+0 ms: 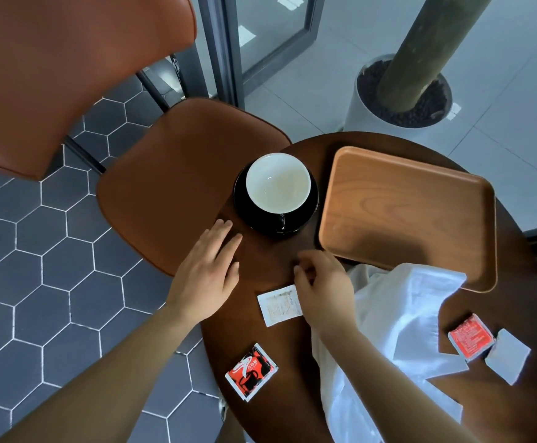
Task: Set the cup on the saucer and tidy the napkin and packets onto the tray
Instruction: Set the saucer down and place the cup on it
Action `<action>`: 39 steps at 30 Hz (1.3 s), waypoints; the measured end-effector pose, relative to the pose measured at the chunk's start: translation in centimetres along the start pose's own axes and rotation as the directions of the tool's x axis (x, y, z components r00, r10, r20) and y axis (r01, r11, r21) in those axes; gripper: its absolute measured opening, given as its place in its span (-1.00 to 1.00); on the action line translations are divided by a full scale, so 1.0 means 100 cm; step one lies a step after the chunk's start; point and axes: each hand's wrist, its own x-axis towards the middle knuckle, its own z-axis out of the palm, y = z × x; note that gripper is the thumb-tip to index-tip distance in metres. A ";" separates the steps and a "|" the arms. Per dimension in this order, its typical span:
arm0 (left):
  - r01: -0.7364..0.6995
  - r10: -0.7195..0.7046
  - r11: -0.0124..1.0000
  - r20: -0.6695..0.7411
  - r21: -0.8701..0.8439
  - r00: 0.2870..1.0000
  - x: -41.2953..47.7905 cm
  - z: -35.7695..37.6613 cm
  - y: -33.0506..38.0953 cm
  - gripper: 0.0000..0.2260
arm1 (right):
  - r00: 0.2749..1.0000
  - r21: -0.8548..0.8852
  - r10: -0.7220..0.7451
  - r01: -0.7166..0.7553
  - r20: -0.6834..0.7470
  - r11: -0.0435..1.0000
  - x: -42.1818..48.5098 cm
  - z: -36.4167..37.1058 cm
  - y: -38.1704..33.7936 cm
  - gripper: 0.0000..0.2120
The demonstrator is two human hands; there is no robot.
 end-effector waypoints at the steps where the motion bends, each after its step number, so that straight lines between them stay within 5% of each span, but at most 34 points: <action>1: 0.039 -0.040 0.998 -0.033 -0.040 0.999 0.003 -0.003 0.006 -0.68 | 0.998 -0.079 -0.068 0.069 0.008 0.995 0.000 0.001 0.003 -0.84; 5: 0.272 -0.339 0.909 -0.181 -0.317 0.923 0.024 -0.021 0.047 -0.76 | 0.985 -0.198 -0.174 0.173 0.015 0.965 0.001 0.006 0.011 -0.86; 8: 0.440 -0.546 0.755 -0.095 -0.486 0.833 0.046 -0.028 0.075 -0.65 | 0.980 -0.143 -0.195 0.188 -0.032 0.972 0.000 0.007 0.017 -0.85; 11: 0.548 -0.628 0.695 -0.021 -0.465 0.778 0.061 -0.026 0.088 -0.59 | 0.964 -0.135 -0.260 0.250 -0.062 0.959 -0.003 0.008 0.025 -0.88; 15: 0.589 -0.659 0.688 -0.025 -0.425 0.752 0.070 -0.018 0.088 -0.66 | 0.956 -0.116 -0.284 0.275 -0.074 0.954 -0.003 0.010 0.029 -0.86; 23: 0.451 -0.557 0.767 -0.125 -0.456 0.821 0.065 -0.018 0.082 -0.87 | 0.957 -0.136 -0.284 0.275 -0.058 0.952 -0.003 0.011 0.029 -0.82; 39: 0.374 -0.517 0.762 -0.148 -0.528 0.843 0.063 -0.028 0.055 -0.80 | 0.955 -0.157 -0.290 0.278 -0.060 0.948 -0.002 0.013 0.029 -0.90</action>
